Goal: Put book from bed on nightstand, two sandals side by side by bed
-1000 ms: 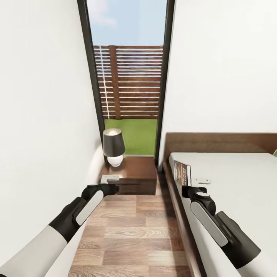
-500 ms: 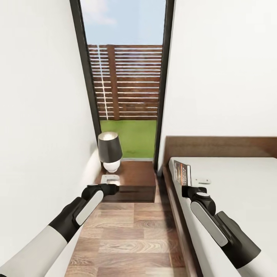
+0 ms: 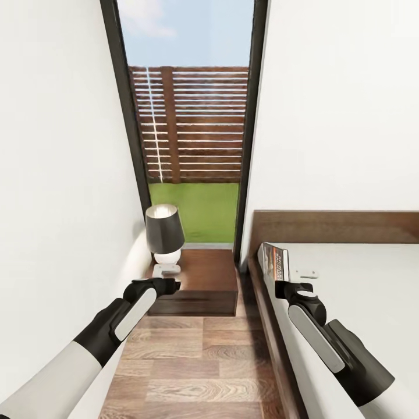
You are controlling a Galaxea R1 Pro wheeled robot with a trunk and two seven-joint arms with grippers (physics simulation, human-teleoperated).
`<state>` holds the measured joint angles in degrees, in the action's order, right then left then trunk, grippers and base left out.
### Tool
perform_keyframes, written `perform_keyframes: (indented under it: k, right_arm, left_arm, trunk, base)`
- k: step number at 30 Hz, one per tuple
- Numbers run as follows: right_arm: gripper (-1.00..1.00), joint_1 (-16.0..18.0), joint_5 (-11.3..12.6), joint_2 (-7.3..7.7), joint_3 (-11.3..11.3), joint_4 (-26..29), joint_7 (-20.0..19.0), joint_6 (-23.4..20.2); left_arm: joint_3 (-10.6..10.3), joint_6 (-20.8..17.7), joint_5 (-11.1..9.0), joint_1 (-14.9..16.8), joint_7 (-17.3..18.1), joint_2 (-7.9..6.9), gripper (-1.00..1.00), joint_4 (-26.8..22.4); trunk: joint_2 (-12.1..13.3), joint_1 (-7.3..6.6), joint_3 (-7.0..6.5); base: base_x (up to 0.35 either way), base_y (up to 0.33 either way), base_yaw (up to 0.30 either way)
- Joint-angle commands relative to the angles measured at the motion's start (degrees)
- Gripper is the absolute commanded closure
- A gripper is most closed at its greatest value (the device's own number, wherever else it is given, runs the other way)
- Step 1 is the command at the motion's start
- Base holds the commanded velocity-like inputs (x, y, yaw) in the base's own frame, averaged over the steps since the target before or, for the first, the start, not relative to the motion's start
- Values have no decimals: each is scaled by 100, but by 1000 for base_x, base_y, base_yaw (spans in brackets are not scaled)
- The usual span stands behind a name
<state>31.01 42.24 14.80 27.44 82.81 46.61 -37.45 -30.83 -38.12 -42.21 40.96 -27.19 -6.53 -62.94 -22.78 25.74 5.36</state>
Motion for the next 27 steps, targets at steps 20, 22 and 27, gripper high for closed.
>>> perform_keyframes:
  k: [20,22,27]
  right_arm:
    - [100,10,39,0,13,13,49,16]
    - [100,10,39,-3,16,16,50,14]
    - [100,10,39,-3,16,10,50,1]
  left_arm:
    - [-20,-3,-68,8,-58,-6,-100,-8]
    - [-20,-3,-68,7,-58,-6,-100,-8]
    - [-20,-3,-68,0,-58,-6,-100,-8]
  trunk:
    - [-14,4,14]
    - [-14,4,14]
    - [-14,4,14]
  base:
    - [257,0,0]
    - [333,0,0]
    - [333,0,0]
